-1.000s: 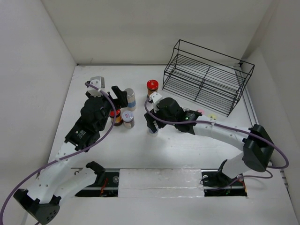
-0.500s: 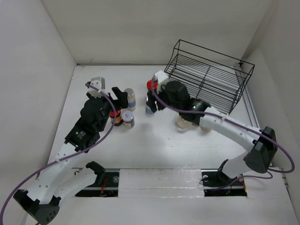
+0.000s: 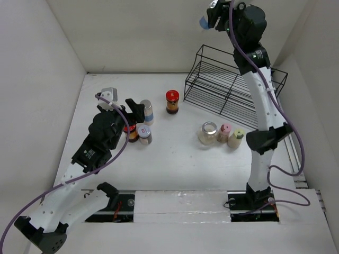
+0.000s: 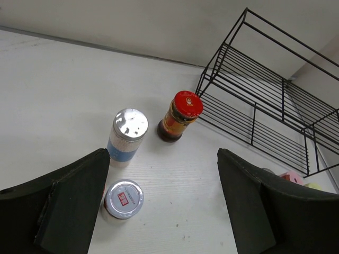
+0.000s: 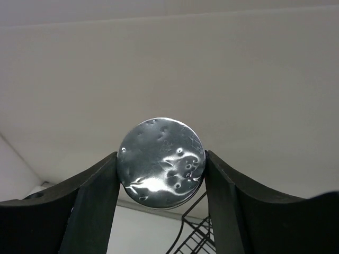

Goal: Organize the condiment bottles

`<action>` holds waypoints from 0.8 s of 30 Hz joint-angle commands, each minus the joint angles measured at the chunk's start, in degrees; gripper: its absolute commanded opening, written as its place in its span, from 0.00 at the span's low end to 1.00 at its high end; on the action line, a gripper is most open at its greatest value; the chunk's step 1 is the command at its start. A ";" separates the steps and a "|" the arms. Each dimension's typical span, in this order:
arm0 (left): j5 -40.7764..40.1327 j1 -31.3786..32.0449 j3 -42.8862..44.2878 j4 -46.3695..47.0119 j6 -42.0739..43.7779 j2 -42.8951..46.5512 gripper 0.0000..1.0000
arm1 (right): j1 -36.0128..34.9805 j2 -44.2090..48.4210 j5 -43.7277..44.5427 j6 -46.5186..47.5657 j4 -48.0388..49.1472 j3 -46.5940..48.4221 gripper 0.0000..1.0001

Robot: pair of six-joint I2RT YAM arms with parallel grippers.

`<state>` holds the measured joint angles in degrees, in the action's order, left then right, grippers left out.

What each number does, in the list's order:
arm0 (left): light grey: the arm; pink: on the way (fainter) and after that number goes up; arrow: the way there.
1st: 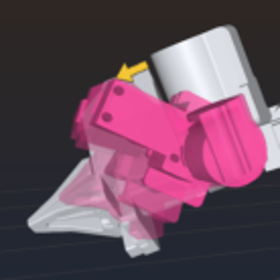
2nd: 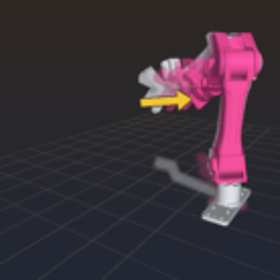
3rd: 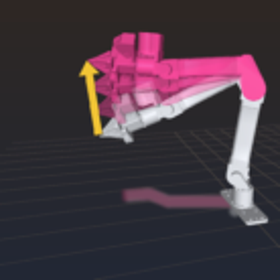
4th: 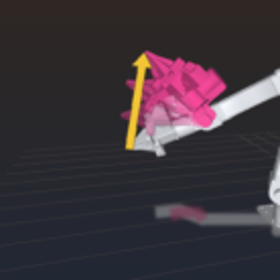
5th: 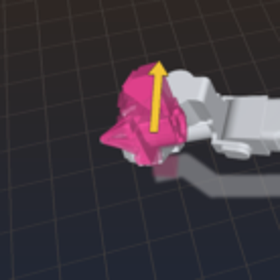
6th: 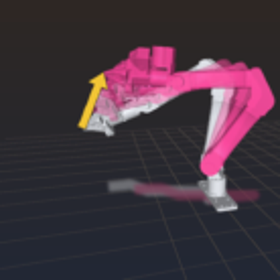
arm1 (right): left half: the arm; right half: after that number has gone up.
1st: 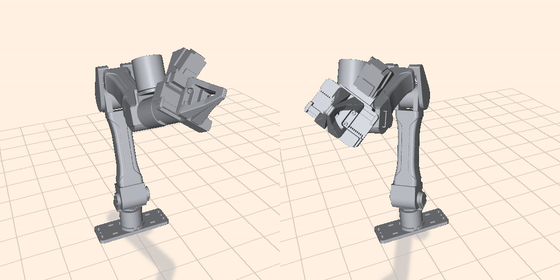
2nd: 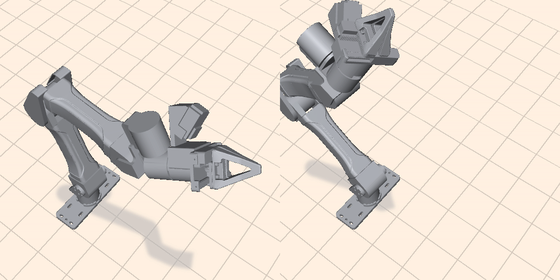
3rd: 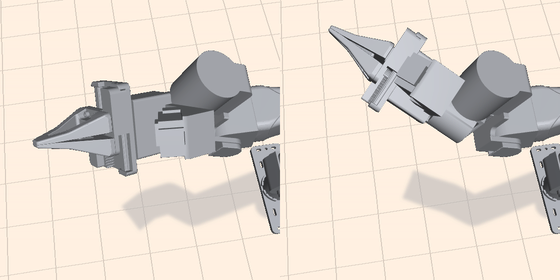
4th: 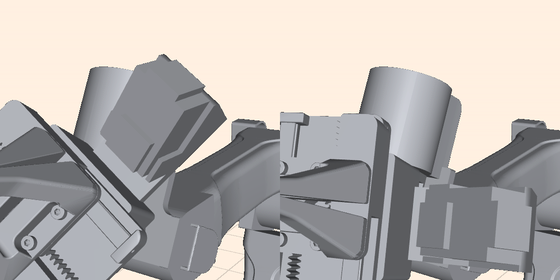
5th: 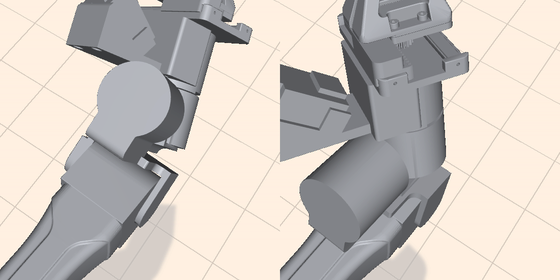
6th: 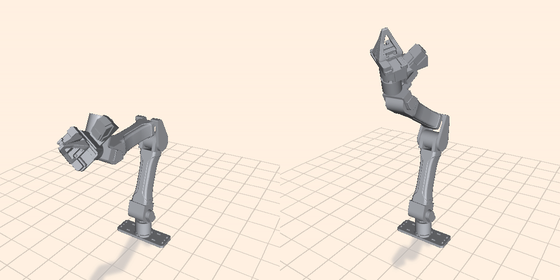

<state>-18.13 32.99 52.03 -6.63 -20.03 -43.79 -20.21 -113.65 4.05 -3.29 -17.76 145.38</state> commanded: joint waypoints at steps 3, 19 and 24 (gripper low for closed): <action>0.02 -0.12 -0.26 2.24 -0.27 0.37 0.78 | 6.91 -6.15 -4.40 -6.19 1.92 6.33 0.40; 0.55 -0.12 -0.26 2.77 -0.27 -1.30 0.78 | 10.10 -9.66 -9.24 -9.89 5.64 -0.53 0.40; 0.55 -0.12 -0.26 2.77 -0.27 -1.30 0.78 | 9.57 -10.28 -9.24 -9.37 4.93 -2.03 0.40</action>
<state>-17.98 32.99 52.03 -6.28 -20.05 -45.43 -10.17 -127.35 -4.14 -12.21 -19.73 142.63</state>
